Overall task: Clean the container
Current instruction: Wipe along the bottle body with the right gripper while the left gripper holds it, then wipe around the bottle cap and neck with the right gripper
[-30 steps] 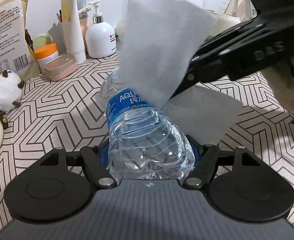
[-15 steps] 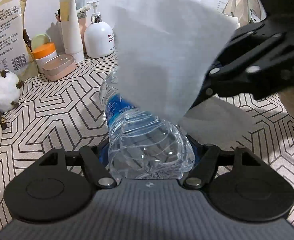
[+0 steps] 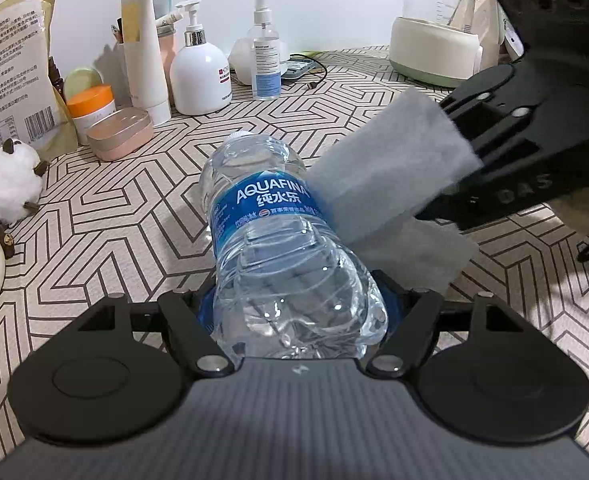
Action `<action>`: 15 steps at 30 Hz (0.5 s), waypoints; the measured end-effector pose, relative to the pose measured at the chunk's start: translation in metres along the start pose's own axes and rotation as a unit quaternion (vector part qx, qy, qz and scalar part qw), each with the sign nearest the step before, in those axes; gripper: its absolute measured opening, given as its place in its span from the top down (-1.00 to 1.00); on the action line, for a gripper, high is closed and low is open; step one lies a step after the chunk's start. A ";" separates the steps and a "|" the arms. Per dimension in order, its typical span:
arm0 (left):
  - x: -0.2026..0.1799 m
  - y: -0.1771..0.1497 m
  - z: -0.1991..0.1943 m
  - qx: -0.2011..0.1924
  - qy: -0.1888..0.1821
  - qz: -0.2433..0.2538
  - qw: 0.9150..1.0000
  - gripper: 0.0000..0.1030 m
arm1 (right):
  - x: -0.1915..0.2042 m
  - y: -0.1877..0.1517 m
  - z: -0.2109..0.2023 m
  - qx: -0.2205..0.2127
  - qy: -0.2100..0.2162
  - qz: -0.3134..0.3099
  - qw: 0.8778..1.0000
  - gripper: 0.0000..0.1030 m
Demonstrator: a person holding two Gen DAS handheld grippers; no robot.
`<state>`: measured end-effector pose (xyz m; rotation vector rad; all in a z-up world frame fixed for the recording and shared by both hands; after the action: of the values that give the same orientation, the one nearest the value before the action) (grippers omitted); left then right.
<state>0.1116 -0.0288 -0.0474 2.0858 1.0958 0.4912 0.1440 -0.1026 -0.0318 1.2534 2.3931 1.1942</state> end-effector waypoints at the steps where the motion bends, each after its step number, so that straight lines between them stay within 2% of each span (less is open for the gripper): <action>1: 0.000 0.000 0.000 0.000 0.000 0.000 1.000 -0.43 | 0.002 0.000 -0.002 -0.002 0.005 -0.002 1.000 0.82; 4: 0.000 0.000 -0.001 -0.001 0.003 -0.001 1.000 -0.43 | 0.008 -0.001 -0.006 -0.008 0.004 -0.014 1.000 0.82; 8: -0.001 0.000 -0.001 -0.001 0.004 -0.002 1.000 -0.43 | 0.015 0.001 -0.013 -0.021 0.025 -0.019 0.999 0.83; 13: -0.001 0.000 -0.001 -0.001 0.005 -0.002 1.000 -0.44 | 0.023 0.005 -0.019 -0.038 0.071 -0.014 0.997 0.83; 15: 0.017 -0.008 -0.017 -0.002 -0.024 0.019 1.000 -0.44 | 0.030 0.006 -0.020 -0.044 0.062 -0.028 0.997 0.83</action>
<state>0.1068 -0.0052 -0.0419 2.1071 1.0294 0.4598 0.1196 -0.0894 -0.0090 1.1085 2.4134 1.3826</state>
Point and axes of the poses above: each gripper's, at about its wrist camera, not at the fingertips, and z roughly the way its jaws point, x to its left, y to its top, the point moved 7 cm from there along z, roughly the way its jaws point
